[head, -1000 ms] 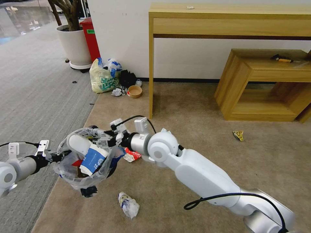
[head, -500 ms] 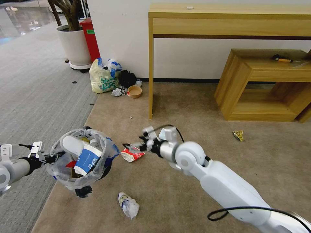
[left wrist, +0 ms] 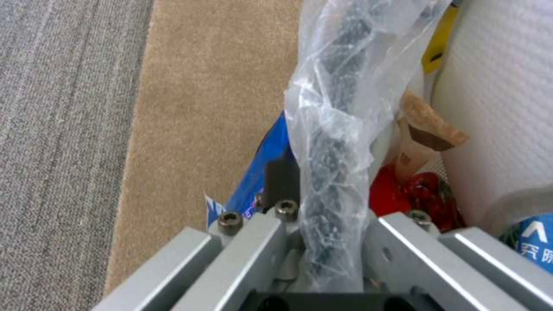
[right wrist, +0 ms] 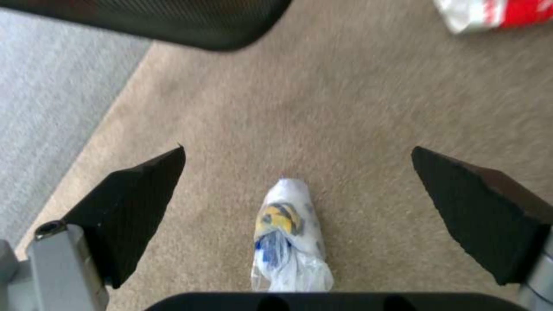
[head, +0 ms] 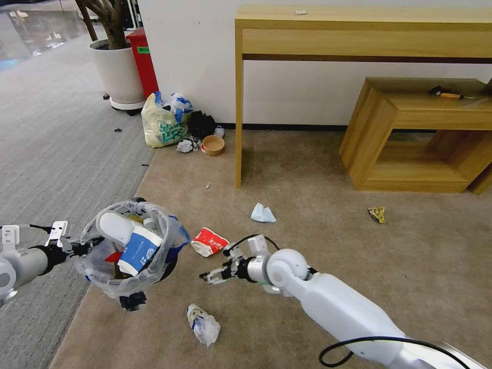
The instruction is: Pick up the trash bin and place the garbage on the floor into it.
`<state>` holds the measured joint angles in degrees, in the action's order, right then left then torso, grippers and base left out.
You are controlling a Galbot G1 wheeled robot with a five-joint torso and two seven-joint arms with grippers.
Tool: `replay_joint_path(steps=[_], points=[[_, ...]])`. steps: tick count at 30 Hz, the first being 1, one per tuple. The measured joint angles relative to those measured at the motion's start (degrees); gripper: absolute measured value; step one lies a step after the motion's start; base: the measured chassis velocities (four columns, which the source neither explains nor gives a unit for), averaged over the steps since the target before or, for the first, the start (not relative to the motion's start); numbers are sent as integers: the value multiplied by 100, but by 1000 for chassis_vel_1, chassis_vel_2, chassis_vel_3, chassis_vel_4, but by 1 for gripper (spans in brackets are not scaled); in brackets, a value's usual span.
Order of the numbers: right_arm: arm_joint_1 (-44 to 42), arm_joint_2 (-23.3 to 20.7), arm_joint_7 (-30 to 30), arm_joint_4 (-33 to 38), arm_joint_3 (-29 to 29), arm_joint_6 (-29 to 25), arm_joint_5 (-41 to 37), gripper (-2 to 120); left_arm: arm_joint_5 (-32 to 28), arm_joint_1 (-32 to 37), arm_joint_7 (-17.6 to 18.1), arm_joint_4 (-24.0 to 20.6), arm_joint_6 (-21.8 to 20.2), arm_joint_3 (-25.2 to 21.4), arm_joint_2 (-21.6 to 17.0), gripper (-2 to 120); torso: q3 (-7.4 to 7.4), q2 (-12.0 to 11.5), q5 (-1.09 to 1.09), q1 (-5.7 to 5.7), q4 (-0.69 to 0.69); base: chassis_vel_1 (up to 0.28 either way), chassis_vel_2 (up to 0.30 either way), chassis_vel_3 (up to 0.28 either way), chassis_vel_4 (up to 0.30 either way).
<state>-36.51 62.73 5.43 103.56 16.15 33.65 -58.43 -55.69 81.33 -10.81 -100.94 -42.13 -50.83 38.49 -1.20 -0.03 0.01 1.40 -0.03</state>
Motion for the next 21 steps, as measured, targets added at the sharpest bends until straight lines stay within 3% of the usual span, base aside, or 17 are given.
replay_joint_path(steps=[4,8,11,15,21], points=[[-193,-67,-135,-294,83,51,36,100,-17,-17,-4,-1,0,-2,-16,0,0,0,0,0,0,0,0,0,0],[-235,154,-234,-864,340,288,21,100,-38,-76,-4,-10,0,34,-45,0,0,0,-1,0,2,0,0,0,0],[-63,468,-397,-1405,631,784,-92,100,-46,-89,-18,-15,0,57,-70,0,0,0,-1,0,2,0,0,0,0],[169,792,-538,-2031,933,844,-74,100,-47,-78,-35,-15,0,57,-81,0,0,0,-2,0,2,0,0,0,0],[261,1004,-504,-2439,1243,846,-74,100,-47,-75,-48,-34,0,50,-82,0,0,0,-2,0,2,0,0,0,0]])
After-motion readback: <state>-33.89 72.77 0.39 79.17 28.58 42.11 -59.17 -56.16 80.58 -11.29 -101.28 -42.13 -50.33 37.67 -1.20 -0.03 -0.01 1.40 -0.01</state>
